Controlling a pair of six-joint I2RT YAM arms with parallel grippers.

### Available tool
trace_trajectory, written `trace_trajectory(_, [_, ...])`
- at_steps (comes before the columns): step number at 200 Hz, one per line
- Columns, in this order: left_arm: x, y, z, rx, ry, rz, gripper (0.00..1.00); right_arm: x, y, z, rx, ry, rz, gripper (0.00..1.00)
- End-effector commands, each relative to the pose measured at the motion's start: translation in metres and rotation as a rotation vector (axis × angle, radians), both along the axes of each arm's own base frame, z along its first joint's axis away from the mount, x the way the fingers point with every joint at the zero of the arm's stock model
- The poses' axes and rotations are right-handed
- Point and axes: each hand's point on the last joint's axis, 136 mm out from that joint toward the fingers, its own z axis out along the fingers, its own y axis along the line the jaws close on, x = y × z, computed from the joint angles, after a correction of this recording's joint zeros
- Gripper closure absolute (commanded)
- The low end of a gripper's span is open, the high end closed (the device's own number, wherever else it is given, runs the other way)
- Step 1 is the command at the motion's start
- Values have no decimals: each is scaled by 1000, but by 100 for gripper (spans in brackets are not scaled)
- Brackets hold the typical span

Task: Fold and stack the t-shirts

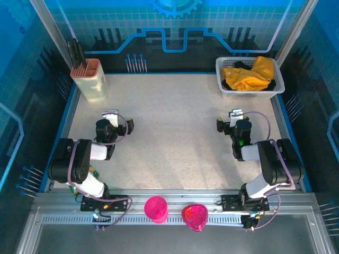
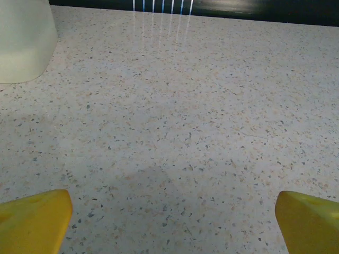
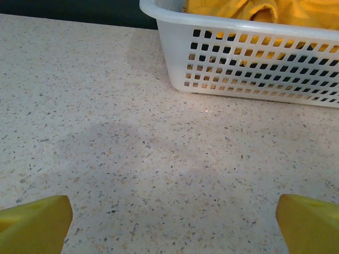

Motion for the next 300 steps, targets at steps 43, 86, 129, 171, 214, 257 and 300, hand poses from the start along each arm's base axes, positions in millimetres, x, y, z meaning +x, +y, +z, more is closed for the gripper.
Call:
trace_trajectory(43, [4, -3, 16, -1, -52, -18, 1, 4, 0, 13, 11, -39, -18, 0])
trace_trajectory(86, [4, -4, 17, -2, -54, -19, 1, 4, 0, 13, 12, -39, -18, 0])
trace_trajectory(129, [4, -3, 16, -2, -52, -17, 1, 4, 0, 13, 11, -39, -17, 0])
trace_trajectory(171, [5, 2, 16, 2, -50, 15, 1, 4, 0, 13, 14, -41, -17, 0])
trace_trajectory(214, [5, 2, 16, 2, -50, 15, 1, 4, 0, 13, 13, -37, -15, 0])
trace_trajectory(257, [3, 14, 29, 10, -50, 88, 1, 0, 5, 26, 13, -68, 24, 1])
trace_trajectory(300, [-7, 38, 103, -127, -2, 337, 1, -4, -15, 107, 43, 39, -118, 0])
